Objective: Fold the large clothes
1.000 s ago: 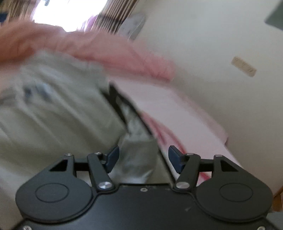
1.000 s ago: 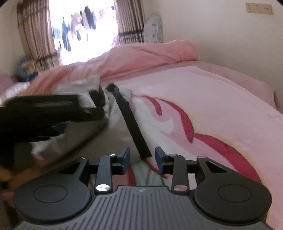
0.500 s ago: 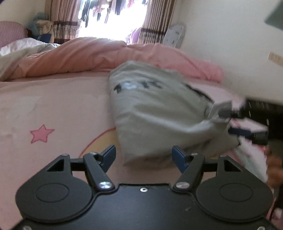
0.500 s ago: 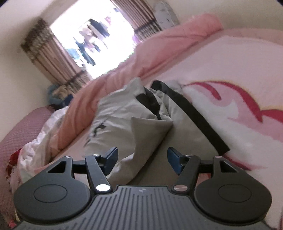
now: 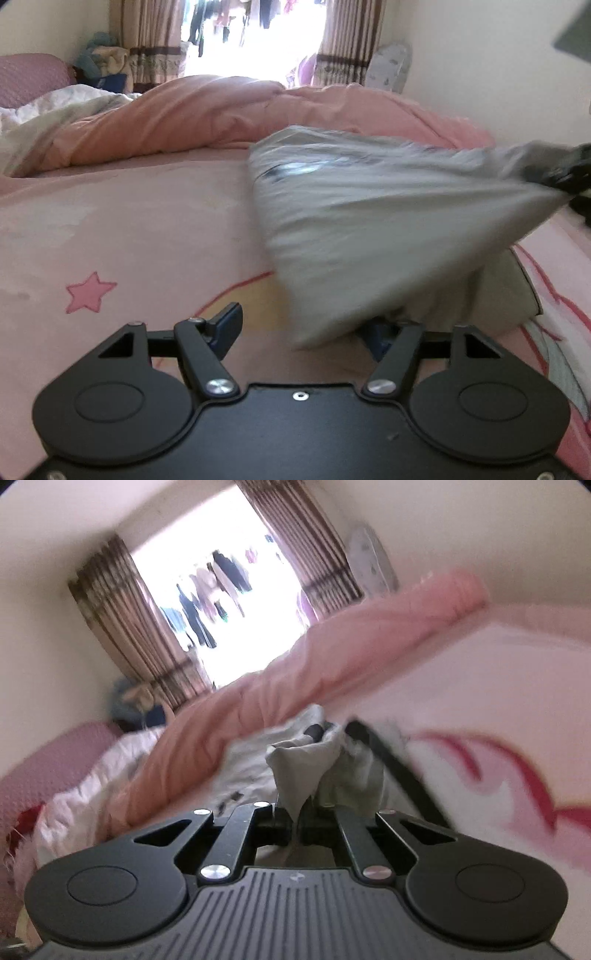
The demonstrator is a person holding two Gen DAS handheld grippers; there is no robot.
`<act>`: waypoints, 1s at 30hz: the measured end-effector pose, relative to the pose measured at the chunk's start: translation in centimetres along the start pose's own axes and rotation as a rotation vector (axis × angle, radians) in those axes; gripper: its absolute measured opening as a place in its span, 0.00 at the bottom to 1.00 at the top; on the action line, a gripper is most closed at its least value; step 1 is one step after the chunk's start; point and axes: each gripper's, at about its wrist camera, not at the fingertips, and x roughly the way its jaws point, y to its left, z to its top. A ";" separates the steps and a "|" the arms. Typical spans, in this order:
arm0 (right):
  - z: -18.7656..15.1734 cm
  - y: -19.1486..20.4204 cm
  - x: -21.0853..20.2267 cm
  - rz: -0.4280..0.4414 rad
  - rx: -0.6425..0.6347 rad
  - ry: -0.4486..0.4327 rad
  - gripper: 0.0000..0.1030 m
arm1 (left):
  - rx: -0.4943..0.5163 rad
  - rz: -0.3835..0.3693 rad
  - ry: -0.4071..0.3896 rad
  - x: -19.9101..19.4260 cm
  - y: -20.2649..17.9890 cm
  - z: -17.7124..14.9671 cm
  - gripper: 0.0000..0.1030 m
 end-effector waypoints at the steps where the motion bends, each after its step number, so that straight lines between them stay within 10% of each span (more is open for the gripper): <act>1: 0.0 -0.9 0.0 -0.024 0.001 -0.012 0.03 | -0.017 -0.014 0.007 0.3 0.2 0.1 0.68; 8: -5.2 -9.1 3.4 -0.086 0.104 0.132 0.03 | 0.059 0.001 0.020 1.9 -0.2 -1.0 0.72; 17: -5.6 -9.3 3.1 -0.055 0.083 0.140 0.11 | 0.047 0.000 0.036 2.5 0.9 -1.3 0.76; 23: -3.7 -8.9 1.0 -0.143 0.023 0.074 0.45 | 0.125 -0.006 0.033 -2.8 0.8 -1.1 0.74; 30: -2.6 -3.6 -1.4 -0.158 -0.162 -0.061 0.36 | 0.062 -0.077 -0.099 -5.8 0.3 2.5 0.72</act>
